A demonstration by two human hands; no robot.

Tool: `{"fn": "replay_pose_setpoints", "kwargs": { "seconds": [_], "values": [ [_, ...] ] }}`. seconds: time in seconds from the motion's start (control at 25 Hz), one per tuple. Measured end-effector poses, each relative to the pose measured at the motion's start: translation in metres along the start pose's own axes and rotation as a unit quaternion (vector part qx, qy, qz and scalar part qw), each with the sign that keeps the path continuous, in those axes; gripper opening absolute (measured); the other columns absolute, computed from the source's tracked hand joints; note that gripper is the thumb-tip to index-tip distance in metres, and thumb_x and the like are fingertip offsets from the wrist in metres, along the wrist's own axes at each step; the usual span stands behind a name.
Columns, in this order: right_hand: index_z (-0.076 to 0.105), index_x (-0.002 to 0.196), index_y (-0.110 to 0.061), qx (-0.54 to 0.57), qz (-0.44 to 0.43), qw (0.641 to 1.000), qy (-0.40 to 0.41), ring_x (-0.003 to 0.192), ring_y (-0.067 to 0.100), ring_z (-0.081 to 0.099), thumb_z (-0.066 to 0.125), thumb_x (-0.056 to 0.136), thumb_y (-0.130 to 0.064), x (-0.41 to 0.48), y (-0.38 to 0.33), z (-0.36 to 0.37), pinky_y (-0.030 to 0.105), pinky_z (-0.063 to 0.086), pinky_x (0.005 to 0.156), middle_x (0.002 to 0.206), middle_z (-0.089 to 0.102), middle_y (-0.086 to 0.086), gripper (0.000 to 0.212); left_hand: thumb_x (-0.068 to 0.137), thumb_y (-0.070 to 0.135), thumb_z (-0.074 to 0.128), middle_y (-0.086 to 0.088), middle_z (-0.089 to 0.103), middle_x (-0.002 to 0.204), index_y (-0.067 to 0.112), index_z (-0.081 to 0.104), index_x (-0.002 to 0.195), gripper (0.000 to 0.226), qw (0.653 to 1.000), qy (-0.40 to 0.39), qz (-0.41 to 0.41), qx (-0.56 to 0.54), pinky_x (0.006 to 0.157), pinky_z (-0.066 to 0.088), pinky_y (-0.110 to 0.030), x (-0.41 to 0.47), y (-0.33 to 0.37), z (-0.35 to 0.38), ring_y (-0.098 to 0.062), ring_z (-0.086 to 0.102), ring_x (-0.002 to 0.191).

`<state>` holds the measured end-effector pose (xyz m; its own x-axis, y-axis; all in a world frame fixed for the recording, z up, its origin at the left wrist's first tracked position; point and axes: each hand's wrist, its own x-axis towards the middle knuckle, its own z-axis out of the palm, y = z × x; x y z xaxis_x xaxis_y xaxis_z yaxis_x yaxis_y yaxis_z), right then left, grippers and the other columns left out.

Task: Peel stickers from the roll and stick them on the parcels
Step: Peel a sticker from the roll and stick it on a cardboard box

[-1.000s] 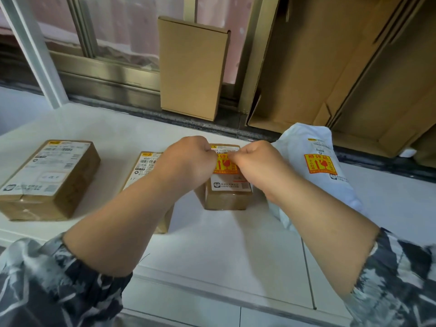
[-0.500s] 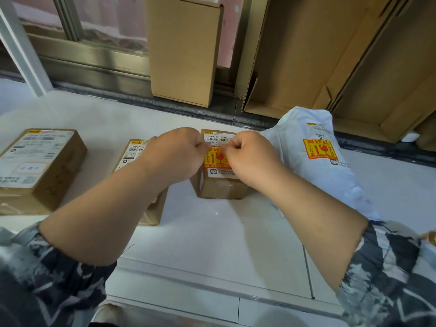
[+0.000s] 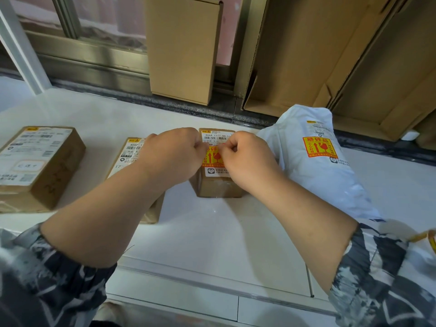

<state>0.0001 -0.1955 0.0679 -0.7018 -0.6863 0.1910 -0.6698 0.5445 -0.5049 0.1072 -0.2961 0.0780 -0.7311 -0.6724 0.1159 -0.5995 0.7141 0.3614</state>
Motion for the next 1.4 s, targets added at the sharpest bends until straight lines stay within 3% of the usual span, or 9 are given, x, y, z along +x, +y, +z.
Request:
{"fn": "replay_pose_setpoints", "kwargs": {
  "seconds": [0.16, 0.32, 0.52, 0.8, 0.88, 1.16, 1.4],
  "values": [
    [0.069, 0.092, -0.016, -0.005, -0.004, 1.0, 0.008, 0.083, 0.021, 0.064, 0.054, 0.102, -0.035, 0.0, 0.001, 0.003, 0.024, 0.039, 0.054, 0.088, 0.07, 0.0, 0.026, 0.106, 0.045, 0.044, 0.005, 0.064, 0.081, 0.023, 0.062, 0.091, 0.032, 1.0, 0.017, 0.013, 0.014, 0.08, 0.039, -0.038, 0.0, -0.002, 0.003, -0.024, 0.06, 0.08],
    [0.069, 0.094, -0.017, -0.012, -0.011, 1.0, 0.017, 0.083, 0.019, 0.063, 0.054, 0.103, -0.035, 0.0, 0.003, 0.005, 0.021, 0.036, 0.053, 0.089, 0.071, 0.0, 0.025, 0.106, 0.045, 0.043, 0.006, 0.063, 0.079, 0.025, 0.059, 0.09, 0.03, 0.999, 0.018, 0.02, 0.024, 0.078, 0.039, -0.038, 0.0, -0.002, 0.005, -0.022, 0.06, 0.077],
    [0.069, 0.094, -0.017, -0.015, -0.016, 1.0, 0.019, 0.085, 0.021, 0.066, 0.054, 0.102, -0.036, 0.001, 0.004, 0.006, 0.029, 0.042, 0.059, 0.09, 0.072, 0.001, 0.025, 0.106, 0.045, 0.043, 0.005, 0.068, 0.084, 0.024, 0.061, 0.093, 0.03, 0.999, 0.017, 0.021, 0.024, 0.082, 0.044, -0.04, -0.001, -0.002, 0.005, -0.023, 0.063, 0.079],
    [0.069, 0.097, -0.018, -0.024, -0.018, 0.999, 0.028, 0.086, 0.021, 0.065, 0.055, 0.102, -0.037, 0.001, 0.007, 0.01, 0.028, 0.035, 0.056, 0.094, 0.072, 0.002, 0.024, 0.105, 0.046, 0.045, 0.004, 0.069, 0.082, 0.024, 0.06, 0.091, 0.03, 0.999, 0.027, 0.024, 0.027, 0.085, 0.045, -0.041, -0.001, -0.004, 0.01, -0.023, 0.064, 0.077],
    [0.069, 0.098, -0.018, -0.028, -0.019, 0.999, 0.029, 0.088, 0.021, 0.065, 0.054, 0.102, -0.037, 0.001, 0.007, 0.01, 0.028, 0.036, 0.062, 0.095, 0.072, 0.002, 0.024, 0.105, 0.046, 0.045, 0.004, 0.069, 0.082, 0.024, 0.059, 0.09, 0.03, 0.999, 0.024, 0.023, 0.029, 0.083, 0.043, -0.04, -0.001, -0.004, 0.01, -0.023, 0.063, 0.076],
    [0.069, 0.1, -0.018, -0.04, -0.028, 0.998, 0.036, 0.092, 0.024, 0.067, 0.055, 0.101, -0.037, 0.002, 0.007, 0.014, 0.035, 0.052, 0.072, 0.099, 0.072, 0.003, 0.024, 0.104, 0.047, 0.046, 0.003, 0.071, 0.085, 0.024, 0.057, 0.086, 0.031, 0.998, 0.038, 0.025, 0.039, 0.086, 0.043, -0.041, 0.0, -0.005, 0.01, -0.024, 0.064, 0.078],
    [0.058, 0.111, -0.018, -0.013, -0.028, 0.999, 0.039, 0.086, 0.022, 0.064, 0.058, 0.099, -0.032, -0.004, 0.004, 0.01, 0.031, 0.039, 0.06, 0.095, 0.069, 0.0, 0.019, 0.099, 0.044, 0.059, -0.002, 0.065, 0.104, 0.02, 0.06, 0.105, 0.024, 0.996, 0.083, 0.026, -0.019, 0.086, 0.045, -0.043, -0.001, -0.007, 0.013, -0.027, 0.063, 0.092]
  ]
}}
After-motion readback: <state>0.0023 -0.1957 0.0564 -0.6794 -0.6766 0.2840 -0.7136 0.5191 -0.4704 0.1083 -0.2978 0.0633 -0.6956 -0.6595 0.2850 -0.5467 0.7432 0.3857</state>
